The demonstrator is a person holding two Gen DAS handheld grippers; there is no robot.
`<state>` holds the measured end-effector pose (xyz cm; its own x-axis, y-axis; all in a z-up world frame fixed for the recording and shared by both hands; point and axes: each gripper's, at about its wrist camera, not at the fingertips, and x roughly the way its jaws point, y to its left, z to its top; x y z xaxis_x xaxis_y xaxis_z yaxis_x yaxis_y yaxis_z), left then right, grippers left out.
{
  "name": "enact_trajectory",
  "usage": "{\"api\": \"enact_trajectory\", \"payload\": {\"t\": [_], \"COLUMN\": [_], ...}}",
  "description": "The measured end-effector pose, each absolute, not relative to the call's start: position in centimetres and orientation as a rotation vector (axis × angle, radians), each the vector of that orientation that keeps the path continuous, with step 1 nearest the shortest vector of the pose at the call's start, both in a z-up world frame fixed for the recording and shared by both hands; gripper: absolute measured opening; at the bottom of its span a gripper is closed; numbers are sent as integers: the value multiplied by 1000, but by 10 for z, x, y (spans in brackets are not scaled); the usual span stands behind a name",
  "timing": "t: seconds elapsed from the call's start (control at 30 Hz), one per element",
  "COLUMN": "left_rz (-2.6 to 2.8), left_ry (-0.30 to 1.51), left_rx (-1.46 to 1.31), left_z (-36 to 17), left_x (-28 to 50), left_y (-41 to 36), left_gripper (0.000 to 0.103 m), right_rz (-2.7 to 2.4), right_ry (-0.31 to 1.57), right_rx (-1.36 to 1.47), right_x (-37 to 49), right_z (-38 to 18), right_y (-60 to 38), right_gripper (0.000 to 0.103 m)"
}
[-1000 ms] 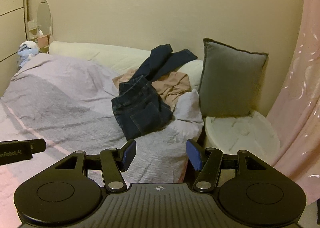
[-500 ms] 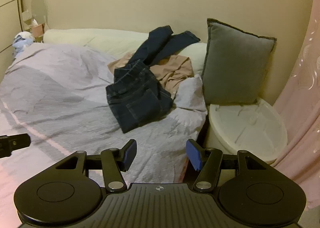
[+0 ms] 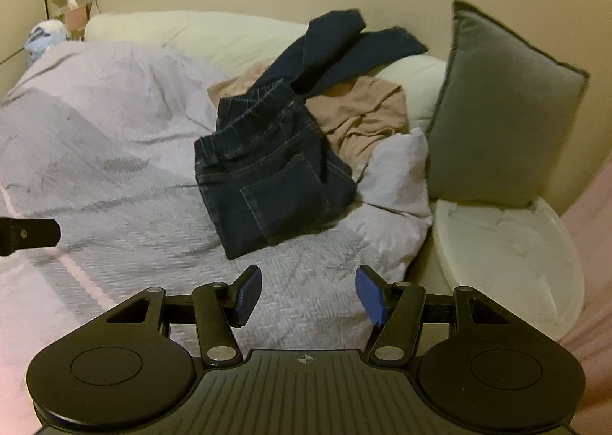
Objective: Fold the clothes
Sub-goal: 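Grasp the waistband of the dark blue jeans with the right gripper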
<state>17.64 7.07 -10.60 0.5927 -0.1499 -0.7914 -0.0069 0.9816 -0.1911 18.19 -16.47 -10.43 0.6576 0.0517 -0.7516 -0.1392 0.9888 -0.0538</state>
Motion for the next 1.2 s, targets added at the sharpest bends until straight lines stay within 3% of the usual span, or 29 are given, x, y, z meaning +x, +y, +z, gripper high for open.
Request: {"api": "enact_trajectory", "payload": {"t": [0.53, 1.0, 1.03, 1.07, 1.1, 1.2], "left_rz": [-28, 71, 76, 79, 81, 82], "left_ry": [1068, 1128, 1130, 1133, 1133, 1138], "left_rx": [-201, -237, -237, -237, -238, -257], "left_z": [-200, -248, -249, -249, -250, -251], "left_x": [279, 309, 310, 310, 309, 308], "left_y": [85, 112, 113, 114, 115, 114], "left_gripper": [61, 60, 60, 60, 59, 59], "right_rz": [220, 337, 327, 318, 322, 307], "right_ry": [947, 865, 843, 820, 823, 844], "right_rx": [-233, -438, -463, -487, -449, -251], "right_x": [300, 361, 362, 364, 367, 374], "right_z": [-212, -300, -306, -311, -309, -289], "right_y": [-119, -39, -37, -36, -43, -78], "right_gripper": [59, 59, 57, 30, 16, 6]}}
